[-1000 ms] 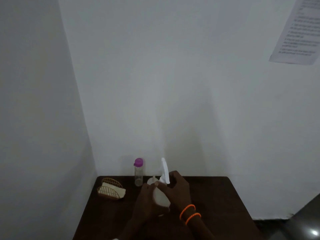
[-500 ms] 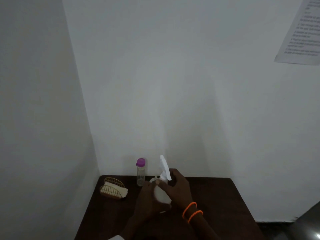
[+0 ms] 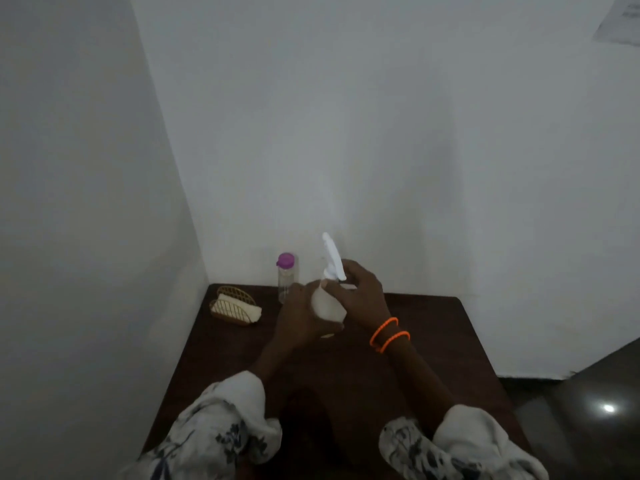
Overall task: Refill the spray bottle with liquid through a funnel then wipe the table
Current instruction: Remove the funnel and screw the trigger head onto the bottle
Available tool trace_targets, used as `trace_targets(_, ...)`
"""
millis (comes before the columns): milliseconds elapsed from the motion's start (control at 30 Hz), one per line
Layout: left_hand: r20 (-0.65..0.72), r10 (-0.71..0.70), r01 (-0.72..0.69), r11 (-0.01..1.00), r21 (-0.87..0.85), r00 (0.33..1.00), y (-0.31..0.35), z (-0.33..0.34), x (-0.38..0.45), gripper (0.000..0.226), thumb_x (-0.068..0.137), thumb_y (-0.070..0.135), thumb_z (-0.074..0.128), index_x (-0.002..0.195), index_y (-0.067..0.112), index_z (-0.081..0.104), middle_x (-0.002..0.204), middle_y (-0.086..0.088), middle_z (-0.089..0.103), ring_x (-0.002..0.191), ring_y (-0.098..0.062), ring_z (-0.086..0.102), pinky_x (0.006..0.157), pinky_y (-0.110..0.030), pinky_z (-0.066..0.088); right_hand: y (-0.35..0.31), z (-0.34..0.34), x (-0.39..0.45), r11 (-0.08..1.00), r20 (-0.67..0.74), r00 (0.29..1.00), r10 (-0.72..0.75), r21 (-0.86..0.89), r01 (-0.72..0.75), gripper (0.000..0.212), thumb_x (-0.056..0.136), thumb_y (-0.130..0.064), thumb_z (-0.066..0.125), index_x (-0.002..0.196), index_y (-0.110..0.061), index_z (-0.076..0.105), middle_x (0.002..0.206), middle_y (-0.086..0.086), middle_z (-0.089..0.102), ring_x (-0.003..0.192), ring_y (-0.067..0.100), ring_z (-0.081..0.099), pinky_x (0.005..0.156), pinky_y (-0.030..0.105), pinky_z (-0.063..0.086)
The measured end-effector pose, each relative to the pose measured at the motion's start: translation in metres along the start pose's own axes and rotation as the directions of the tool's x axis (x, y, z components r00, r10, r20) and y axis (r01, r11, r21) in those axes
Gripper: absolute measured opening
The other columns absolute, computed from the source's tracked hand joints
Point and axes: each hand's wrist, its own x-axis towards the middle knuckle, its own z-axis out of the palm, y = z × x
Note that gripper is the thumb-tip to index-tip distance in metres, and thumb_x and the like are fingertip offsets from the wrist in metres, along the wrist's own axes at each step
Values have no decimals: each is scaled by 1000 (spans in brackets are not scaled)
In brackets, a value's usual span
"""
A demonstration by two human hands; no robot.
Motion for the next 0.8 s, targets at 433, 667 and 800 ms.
trace_targets(433, 0, -48, 48, 996, -80, 999, 0, 11, -13, 92, 61, 23, 99, 141, 11, 55, 140, -13, 58, 130, -30, 55, 106, -36, 45, 4, -11, -7, 998, 54, 998, -17, -61, 20, 29, 79, -30, 82, 103, -18, 74, 96, -9, 75, 89, 0, 68, 76, 15, 51)
trace_targets(667, 2, -12, 12, 999, 40, 1000, 0, 17, -18, 107, 57, 39, 100, 146, 13, 49, 141, -12, 51, 129, -26, 51, 101, -37, 48, 7, -12, -11, 998, 34, 999, 26, -66, -24, 33, 75, -36, 85, 93, -15, 68, 81, -11, 67, 76, -7, 62, 64, 8, 46)
trace_targets(800, 19, -7, 6, 999, 50, 1000, -1, 23, -20, 107, 57, 39, 100, 147, 13, 48, 145, -13, 46, 132, -26, 48, 106, -39, 46, 12, -14, -18, 999, 65, 998, 9, -34, -7, 26, 79, -30, 83, 99, -15, 74, 86, -10, 73, 81, -3, 67, 70, 14, 51)
